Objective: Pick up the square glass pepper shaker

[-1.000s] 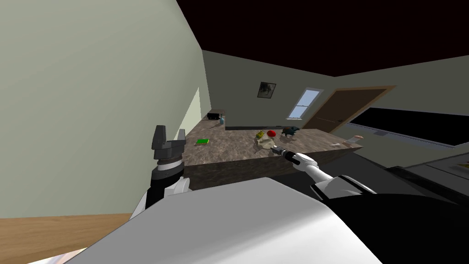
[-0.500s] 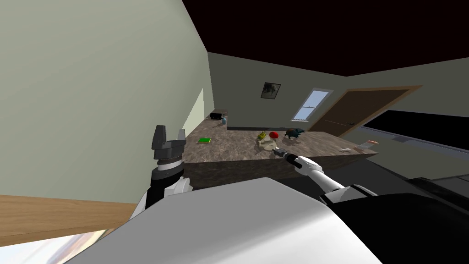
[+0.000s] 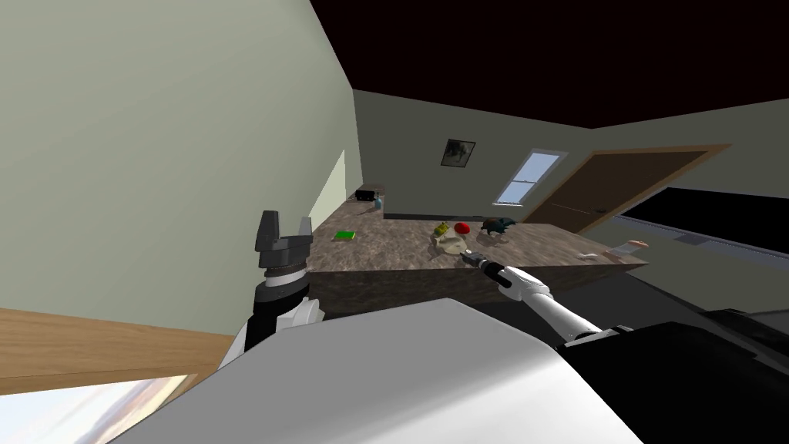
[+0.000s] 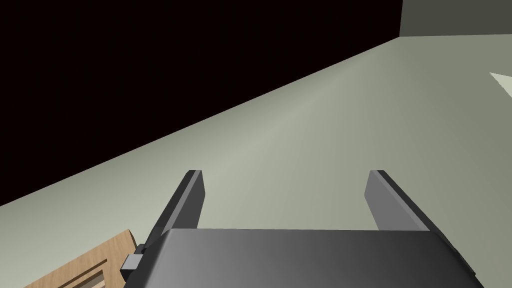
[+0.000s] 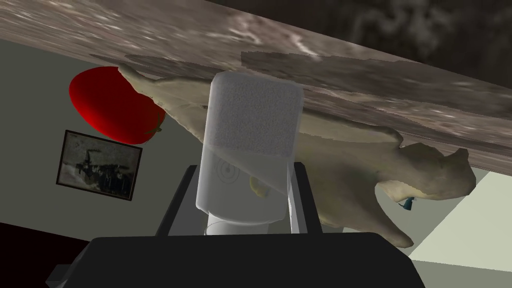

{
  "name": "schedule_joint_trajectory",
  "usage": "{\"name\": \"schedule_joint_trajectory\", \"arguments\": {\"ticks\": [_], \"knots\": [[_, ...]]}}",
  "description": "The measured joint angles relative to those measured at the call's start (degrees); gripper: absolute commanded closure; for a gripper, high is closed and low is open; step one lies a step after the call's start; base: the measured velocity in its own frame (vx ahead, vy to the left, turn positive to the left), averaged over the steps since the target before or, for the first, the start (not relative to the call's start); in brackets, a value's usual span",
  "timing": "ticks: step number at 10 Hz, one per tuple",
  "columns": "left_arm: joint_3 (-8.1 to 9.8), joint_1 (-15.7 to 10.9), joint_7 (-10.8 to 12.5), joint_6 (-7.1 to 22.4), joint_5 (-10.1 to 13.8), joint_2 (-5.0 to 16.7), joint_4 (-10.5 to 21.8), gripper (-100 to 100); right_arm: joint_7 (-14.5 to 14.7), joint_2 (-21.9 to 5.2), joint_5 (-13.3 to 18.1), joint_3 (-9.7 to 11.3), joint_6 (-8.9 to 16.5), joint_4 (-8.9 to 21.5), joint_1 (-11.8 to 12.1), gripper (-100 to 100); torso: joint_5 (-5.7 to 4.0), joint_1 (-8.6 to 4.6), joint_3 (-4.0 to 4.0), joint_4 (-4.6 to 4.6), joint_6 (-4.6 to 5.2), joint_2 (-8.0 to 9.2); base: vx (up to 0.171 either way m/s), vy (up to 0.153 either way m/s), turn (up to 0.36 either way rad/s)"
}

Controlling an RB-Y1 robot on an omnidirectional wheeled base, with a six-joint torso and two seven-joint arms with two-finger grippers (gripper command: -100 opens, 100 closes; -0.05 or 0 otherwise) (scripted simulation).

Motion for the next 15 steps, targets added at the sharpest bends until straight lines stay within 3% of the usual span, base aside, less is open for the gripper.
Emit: {"name": "schedule_joint_trajectory", "arguments": {"ticks": [1, 4, 5, 10, 13, 15], "knots": [[0.0, 0.0, 0.0, 0.0, 0.0, 0.0, 0.0, 0, -0.12, 0.01, 0.01, 0.12, 0.39, -1.36, 0.34, 100, 0.02, 0.1, -0.01, 0.01, -0.1, -0.03, -0.017, -0.034, 0.198], [0.0, 0.0, 0.0, 0.0, 0.0, 0.0, 0.0, 0, -0.2, -0.54, -1.77, -1.18, 3.76, -6.88, 5.21, 100, -0.01, 0.01, 0.0, 0.0, -0.03, 0.0, -0.007, -0.029, 0.017], [0.0, 0.0, 0.0, 0.0, 0.0, 0.0, 0.0, 0, -0.22, -0.59, -1.81, -1.09, 3.89, -7.81, 5.44, 100, 0.01, 0.09, -0.03, 0.0, -0.1, -0.05, -0.013, -0.037, 0.202], [0.0, 0.0, 0.0, 0.0, 0.0, 0.0, 0.0, 0, -0.12, -1.16, -5.02, -3.18, 10.3, -17.44, 14.02, 100, -0.03, -0.07, -0.01, -0.01, -0.06, 0.0, -0.013, -0.038, 0.064], [0.0, 0.0, 0.0, 0.0, 0.0, 0.0, 0.0, 0, -0.28, -1.69, -6.77, -3.99, 14.03, -22.76, 18.33, 100, -0.02, -0.06, 0.01, 0.01, -0.04, 0.01, -0.017, -0.037, 0.08], [0.0, 0.0, 0.0, 0.0, 0.0, 0.0, 0.0, 0, -0.22, -1.62, -6.95, -4.23, 15.08, -25.93, 20.04, 100, 0.0, 0.1, -0.03, 0.0, -0.11, -0.07, -0.007, -0.018, 0.078]]}}
